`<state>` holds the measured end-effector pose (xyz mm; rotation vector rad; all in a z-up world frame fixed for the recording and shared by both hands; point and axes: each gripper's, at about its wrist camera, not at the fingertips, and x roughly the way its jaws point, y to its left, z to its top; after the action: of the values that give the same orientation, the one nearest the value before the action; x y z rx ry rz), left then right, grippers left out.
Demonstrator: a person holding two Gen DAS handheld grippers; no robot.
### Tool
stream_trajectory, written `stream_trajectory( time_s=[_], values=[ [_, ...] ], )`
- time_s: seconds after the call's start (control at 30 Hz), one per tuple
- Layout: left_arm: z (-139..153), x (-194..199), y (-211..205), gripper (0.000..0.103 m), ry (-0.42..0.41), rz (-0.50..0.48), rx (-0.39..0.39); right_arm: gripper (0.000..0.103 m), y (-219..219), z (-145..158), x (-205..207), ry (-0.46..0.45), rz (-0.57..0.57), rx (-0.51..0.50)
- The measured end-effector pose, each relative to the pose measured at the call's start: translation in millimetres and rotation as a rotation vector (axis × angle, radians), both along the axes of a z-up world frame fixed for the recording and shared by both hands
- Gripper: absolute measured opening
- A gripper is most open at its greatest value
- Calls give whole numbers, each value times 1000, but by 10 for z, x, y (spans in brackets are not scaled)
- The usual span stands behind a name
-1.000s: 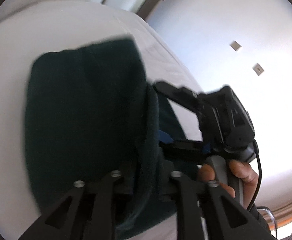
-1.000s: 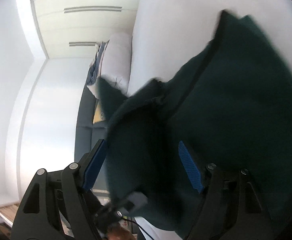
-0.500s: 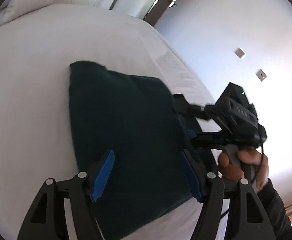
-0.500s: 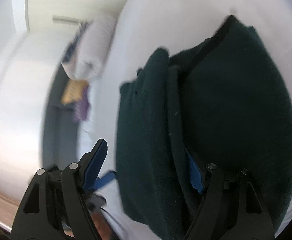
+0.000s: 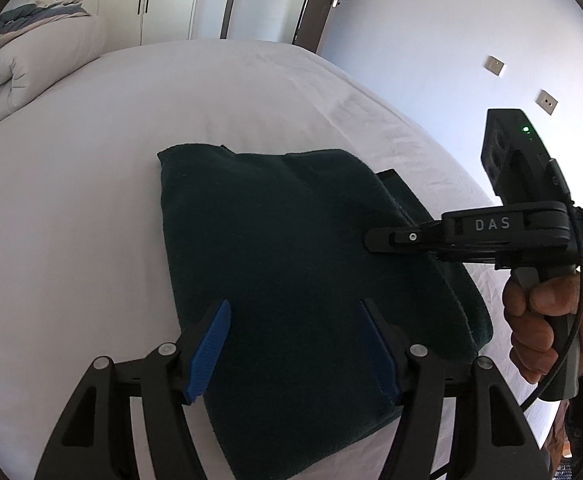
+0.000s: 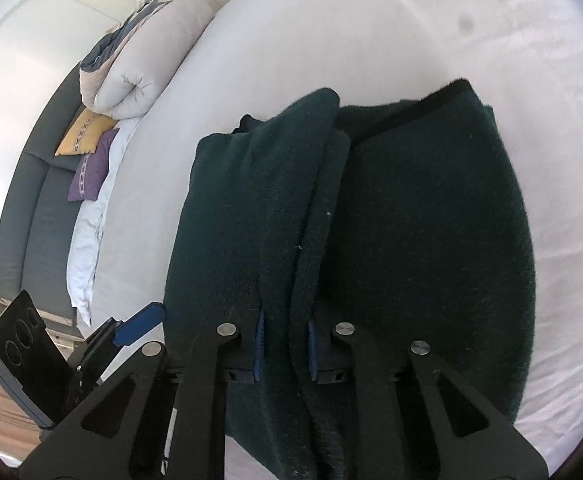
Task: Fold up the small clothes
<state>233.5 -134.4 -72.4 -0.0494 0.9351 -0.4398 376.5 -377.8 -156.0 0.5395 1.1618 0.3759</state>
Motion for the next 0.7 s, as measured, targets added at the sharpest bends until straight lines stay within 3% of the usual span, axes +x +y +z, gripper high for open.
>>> stream_trajectory(
  time_s=[0.3,0.7],
  values=[
    [15,-1,-61,67,-3,6,28,14,100,102,78,-22,-12,-28],
    [-46,3,-109,68,8,19,69,14,-494,101,-89,3,-96,-53]
  ],
)
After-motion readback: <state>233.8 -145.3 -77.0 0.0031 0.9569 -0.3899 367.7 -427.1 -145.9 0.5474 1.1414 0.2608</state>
